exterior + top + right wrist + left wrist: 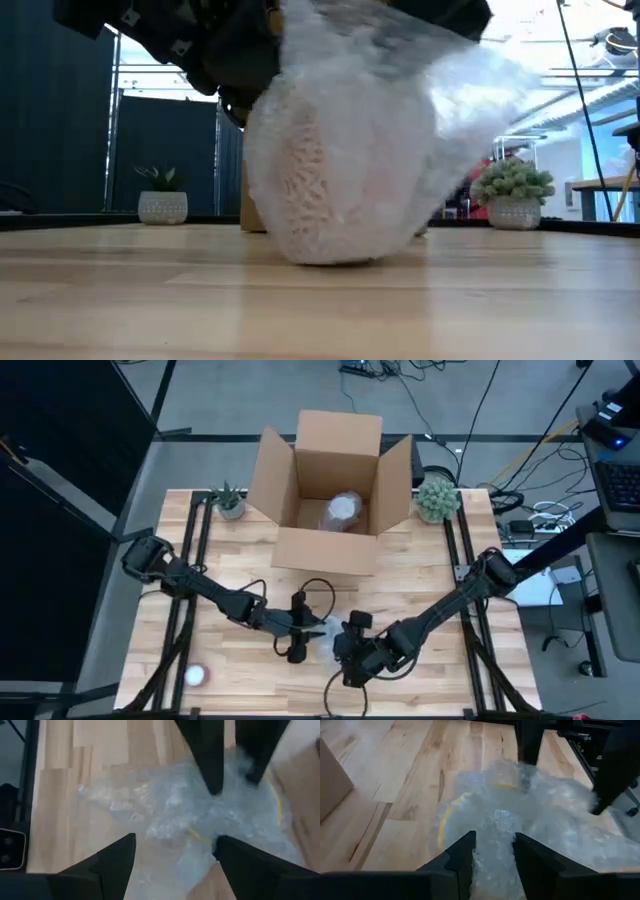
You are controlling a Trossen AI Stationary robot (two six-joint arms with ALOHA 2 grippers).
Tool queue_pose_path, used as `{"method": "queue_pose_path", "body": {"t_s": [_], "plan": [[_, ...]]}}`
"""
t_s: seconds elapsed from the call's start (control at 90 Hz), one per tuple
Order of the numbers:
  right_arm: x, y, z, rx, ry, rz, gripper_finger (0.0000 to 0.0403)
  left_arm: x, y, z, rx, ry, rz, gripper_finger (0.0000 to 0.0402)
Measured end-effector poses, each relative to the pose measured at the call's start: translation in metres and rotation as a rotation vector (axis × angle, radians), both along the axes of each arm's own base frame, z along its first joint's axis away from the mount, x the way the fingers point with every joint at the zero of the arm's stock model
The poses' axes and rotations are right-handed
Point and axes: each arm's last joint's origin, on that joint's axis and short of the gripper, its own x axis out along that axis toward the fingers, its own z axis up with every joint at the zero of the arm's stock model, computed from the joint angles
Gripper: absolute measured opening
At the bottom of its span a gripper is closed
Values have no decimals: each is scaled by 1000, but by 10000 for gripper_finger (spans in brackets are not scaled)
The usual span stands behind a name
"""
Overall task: Wrap mug
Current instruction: Wrap the orange cup with the bubble wrap
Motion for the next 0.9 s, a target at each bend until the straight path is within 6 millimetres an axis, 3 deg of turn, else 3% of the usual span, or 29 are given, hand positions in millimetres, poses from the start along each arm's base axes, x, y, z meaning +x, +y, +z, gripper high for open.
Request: {"method": "queue_pose_path", "body": {"t_s": [0.611,0.778,0.9], "plan": [[3,-1,5,-36,-4,133,260,0,-1,0,-9,0,-4,120],[-4,-2,23,50,54,145,260,0,-1,0,-11,-1,-3,120],[-2,-4,26,13,22,143,260,0,-1,0,-12,-1,-3,120]]}}
